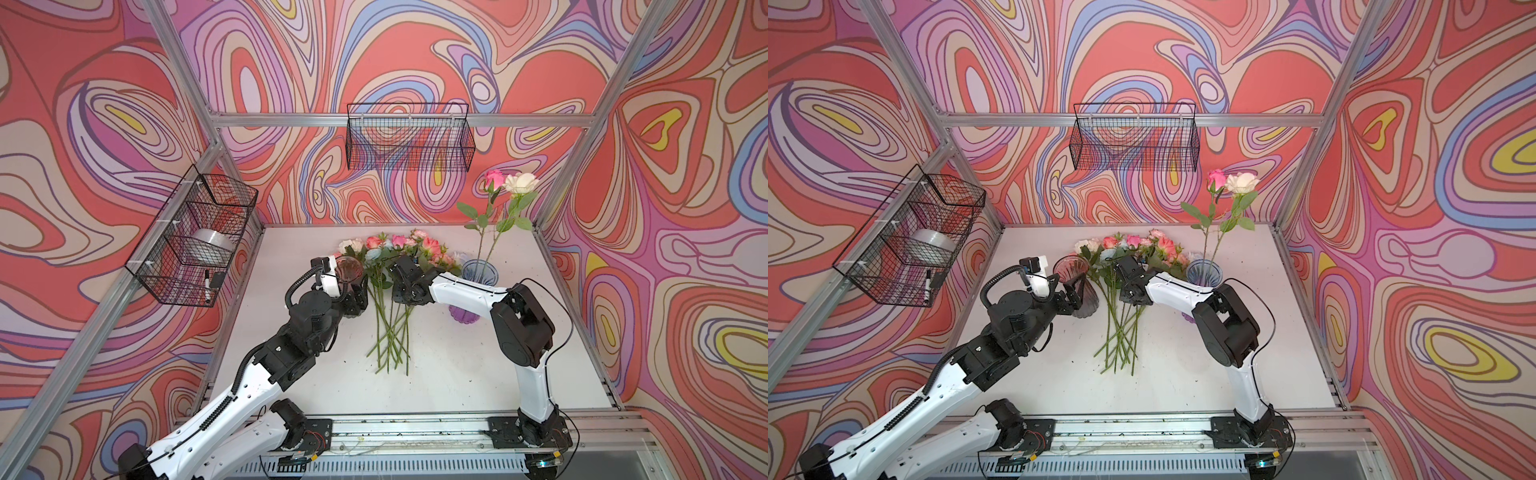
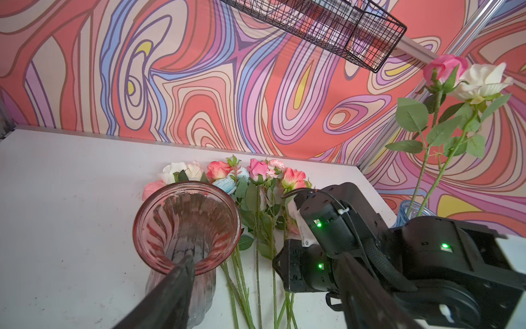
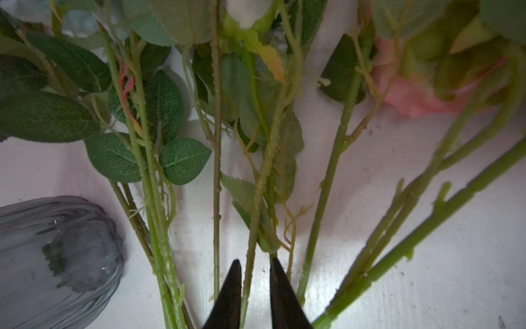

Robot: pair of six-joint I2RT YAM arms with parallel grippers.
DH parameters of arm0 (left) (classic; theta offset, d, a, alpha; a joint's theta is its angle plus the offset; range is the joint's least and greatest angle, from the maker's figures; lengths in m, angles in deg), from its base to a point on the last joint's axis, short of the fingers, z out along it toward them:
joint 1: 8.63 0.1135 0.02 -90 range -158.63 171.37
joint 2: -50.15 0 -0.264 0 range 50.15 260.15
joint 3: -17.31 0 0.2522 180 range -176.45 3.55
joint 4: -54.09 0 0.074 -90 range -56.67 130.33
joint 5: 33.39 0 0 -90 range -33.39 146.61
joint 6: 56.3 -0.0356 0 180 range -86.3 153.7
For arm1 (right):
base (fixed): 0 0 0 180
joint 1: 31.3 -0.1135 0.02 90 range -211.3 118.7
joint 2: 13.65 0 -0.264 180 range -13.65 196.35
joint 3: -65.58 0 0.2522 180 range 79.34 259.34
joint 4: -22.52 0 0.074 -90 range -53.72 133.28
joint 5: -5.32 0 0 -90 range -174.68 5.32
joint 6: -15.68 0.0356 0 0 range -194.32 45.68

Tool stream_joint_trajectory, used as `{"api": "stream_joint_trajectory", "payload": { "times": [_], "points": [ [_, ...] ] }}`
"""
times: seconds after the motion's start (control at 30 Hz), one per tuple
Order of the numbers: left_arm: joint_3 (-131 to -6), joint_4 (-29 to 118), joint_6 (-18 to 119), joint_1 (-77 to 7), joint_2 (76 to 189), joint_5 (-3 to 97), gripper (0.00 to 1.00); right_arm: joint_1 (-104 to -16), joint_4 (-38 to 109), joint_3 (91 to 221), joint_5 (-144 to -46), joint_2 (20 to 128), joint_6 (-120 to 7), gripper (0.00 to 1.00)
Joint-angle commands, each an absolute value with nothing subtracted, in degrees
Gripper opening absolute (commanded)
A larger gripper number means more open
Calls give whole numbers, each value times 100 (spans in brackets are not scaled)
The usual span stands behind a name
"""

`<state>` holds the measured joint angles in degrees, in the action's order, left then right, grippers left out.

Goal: Arrange the flowers into the vase
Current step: 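Open the right gripper and move it back down to the rose bundle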

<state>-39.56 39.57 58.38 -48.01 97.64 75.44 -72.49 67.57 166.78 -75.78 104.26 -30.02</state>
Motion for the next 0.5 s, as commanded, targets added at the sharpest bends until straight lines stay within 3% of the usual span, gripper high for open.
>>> {"api": "stream_joint_trajectory", "payload": {
  "times": [0.0, 0.23, 0.47],
  "points": [
    [-4139, 3883, 5905, -4792, 9801, 7440, 79, -7252, 6736, 16811, -7675, 10626, -2940, 19],
    [-4151, 3883, 5903, -4792, 9841, 7384, 79, -7256, 6657, 16813, -7722, 10813, -2863, 19],
    [-4151, 3892, 5889, -4788, 9841, 7357, 79, -7252, 6512, 16709, -7631, 10527, -2743, 5]
  ]
}}
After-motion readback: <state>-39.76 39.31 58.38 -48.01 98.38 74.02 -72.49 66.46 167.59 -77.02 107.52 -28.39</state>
